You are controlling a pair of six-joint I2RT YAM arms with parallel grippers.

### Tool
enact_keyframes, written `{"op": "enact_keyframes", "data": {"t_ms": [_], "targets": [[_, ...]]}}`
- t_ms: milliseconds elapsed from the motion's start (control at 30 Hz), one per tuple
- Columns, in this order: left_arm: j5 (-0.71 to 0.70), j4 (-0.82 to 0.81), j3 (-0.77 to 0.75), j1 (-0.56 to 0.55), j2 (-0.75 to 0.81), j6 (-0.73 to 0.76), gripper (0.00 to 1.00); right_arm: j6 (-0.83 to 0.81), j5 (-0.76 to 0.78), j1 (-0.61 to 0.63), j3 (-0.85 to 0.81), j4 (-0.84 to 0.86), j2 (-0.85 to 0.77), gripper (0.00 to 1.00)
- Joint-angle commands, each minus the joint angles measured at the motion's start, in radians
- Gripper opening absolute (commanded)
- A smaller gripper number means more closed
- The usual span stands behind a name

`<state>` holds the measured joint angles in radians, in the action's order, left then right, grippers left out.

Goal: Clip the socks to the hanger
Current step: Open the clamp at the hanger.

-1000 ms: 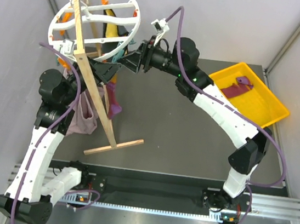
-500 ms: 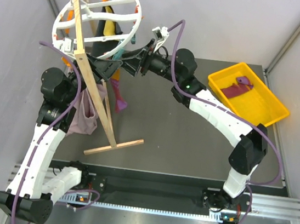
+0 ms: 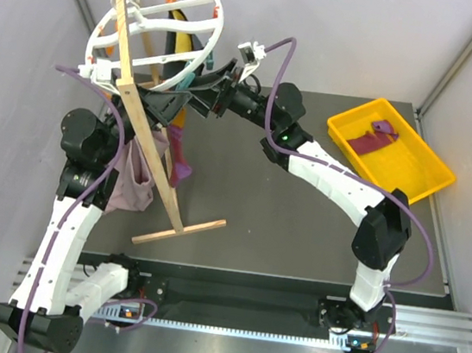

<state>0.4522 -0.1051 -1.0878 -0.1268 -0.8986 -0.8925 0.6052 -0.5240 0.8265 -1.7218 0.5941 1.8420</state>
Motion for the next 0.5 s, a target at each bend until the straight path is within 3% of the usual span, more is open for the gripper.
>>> {"op": "enact_keyframes", "data": {"t_ms": [0, 267, 467], "targets": [[-0.003, -0.024, 0.011, 0.001, -0.005, 0.0, 0.55, 0.051, -0.06, 0.043, -0.059, 0.156, 0.022, 0.47], [-0.021, 0.019, 0.003, 0.001, 0.009, -0.003, 0.61, 0.033, -0.027, 0.043, -0.058, 0.07, 0.02, 0.14], [-0.086, 0.096, -0.012, 0.001, 0.05, 0.033, 0.69, -0.107, 0.019, 0.043, -0.055, -0.147, -0.044, 0.08]]}}
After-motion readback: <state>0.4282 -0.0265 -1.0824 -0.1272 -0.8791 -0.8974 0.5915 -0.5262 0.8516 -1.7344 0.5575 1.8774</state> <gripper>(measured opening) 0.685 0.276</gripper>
